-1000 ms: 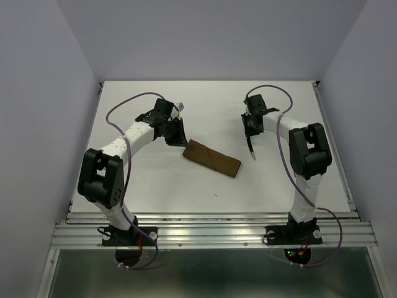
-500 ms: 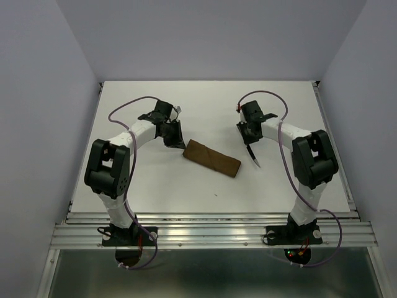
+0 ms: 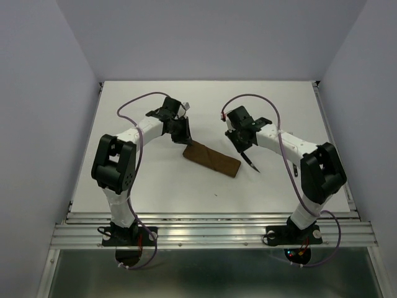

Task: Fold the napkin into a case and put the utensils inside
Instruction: Stuff the knife into the folded napkin.

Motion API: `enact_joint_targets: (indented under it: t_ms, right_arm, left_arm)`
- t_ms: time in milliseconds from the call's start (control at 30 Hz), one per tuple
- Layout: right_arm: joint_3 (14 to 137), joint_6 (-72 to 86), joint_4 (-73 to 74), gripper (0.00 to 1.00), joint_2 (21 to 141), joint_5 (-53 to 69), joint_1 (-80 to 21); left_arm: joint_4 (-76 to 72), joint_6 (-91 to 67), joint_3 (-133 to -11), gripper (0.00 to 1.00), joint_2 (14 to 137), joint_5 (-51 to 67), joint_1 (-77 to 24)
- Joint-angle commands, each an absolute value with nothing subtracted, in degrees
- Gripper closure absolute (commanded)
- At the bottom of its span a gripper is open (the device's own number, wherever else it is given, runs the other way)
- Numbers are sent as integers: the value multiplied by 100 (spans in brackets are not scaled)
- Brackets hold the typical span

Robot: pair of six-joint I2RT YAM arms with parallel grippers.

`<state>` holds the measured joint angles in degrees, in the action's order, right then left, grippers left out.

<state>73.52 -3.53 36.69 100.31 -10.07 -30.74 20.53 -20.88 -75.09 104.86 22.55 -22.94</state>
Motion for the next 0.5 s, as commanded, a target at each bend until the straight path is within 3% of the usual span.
enact_joint_targets:
  t_ms: [0, 467]
  right_arm:
    - [7295, -606, 4024, 99, 9580, -933, -3365]
    - [7023, -1247, 3929, 99, 9545, -888, -4130]
  left_arm:
    - [1995, -2057, -7857, 87, 10625, 2250, -2382]
    - [1907, -2039, -8060, 87, 11408, 2083, -2399]
